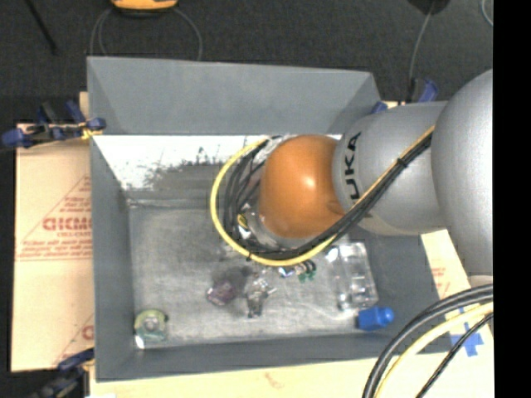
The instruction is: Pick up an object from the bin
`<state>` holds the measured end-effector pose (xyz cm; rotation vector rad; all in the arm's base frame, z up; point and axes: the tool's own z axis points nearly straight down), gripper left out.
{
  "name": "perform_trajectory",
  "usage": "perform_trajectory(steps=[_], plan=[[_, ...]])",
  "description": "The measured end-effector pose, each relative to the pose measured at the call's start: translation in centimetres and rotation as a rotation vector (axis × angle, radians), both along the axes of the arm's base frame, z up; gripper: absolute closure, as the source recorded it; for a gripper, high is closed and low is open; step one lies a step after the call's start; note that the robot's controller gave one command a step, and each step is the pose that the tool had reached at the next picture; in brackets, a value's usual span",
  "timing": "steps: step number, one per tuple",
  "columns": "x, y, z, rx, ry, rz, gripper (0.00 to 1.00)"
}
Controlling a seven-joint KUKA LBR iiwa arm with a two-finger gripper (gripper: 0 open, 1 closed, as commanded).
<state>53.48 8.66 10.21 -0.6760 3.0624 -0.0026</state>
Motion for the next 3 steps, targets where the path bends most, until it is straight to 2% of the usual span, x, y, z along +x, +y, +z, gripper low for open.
perform_trajectory(steps=[1, 2, 3], plan=[[0.0, 0.3, 0.7, 0.0, 0.0, 0.201, 0.0], [0.4, 0.7, -3.0, 0.0, -0.002, 0.308, 0.0], [0.5, 0.7, -2.8, 0.001, 0.001, 0.302, 0.0]])
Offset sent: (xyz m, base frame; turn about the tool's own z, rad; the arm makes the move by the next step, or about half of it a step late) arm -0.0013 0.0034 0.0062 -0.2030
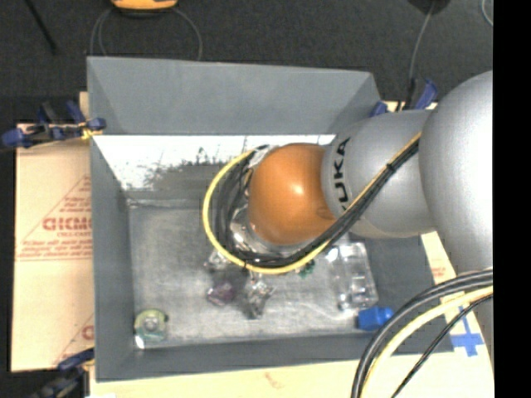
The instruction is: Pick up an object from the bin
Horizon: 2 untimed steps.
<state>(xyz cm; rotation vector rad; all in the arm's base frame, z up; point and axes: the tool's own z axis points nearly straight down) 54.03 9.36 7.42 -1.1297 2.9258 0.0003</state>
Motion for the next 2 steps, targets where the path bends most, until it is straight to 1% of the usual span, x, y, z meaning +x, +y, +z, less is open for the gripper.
perform_trajectory(steps=[1, 2], plan=[[0.21, 0.02, 0.24, 0.001, -0.004, -0.002, 1.0], [0.33, 0.02, 0.43, 0.002, -0.002, -0.01, 1.0]])
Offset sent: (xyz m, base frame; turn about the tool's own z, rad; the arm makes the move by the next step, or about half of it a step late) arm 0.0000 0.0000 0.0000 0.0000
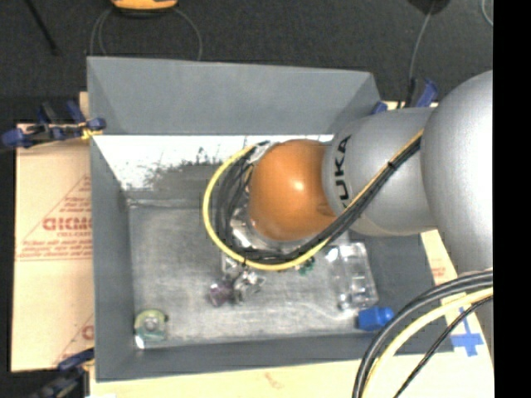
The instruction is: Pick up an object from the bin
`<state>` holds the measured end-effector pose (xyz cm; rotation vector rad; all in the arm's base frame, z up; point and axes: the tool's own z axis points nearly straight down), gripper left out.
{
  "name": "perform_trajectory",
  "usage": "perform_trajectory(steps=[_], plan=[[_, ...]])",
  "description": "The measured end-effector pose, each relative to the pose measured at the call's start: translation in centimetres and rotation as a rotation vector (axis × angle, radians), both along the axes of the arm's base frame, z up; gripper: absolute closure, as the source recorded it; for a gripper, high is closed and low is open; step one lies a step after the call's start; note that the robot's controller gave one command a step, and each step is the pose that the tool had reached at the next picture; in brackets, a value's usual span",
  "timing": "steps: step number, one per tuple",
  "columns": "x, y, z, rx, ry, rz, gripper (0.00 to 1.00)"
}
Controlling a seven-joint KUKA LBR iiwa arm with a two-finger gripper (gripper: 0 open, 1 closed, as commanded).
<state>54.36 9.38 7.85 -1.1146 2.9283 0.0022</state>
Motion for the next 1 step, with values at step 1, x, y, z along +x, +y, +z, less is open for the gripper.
perform_trajectory(steps=[1], plan=[[0.27, -0.06, 6.91, -0.003, -0.003, -0.006, 1.0]])
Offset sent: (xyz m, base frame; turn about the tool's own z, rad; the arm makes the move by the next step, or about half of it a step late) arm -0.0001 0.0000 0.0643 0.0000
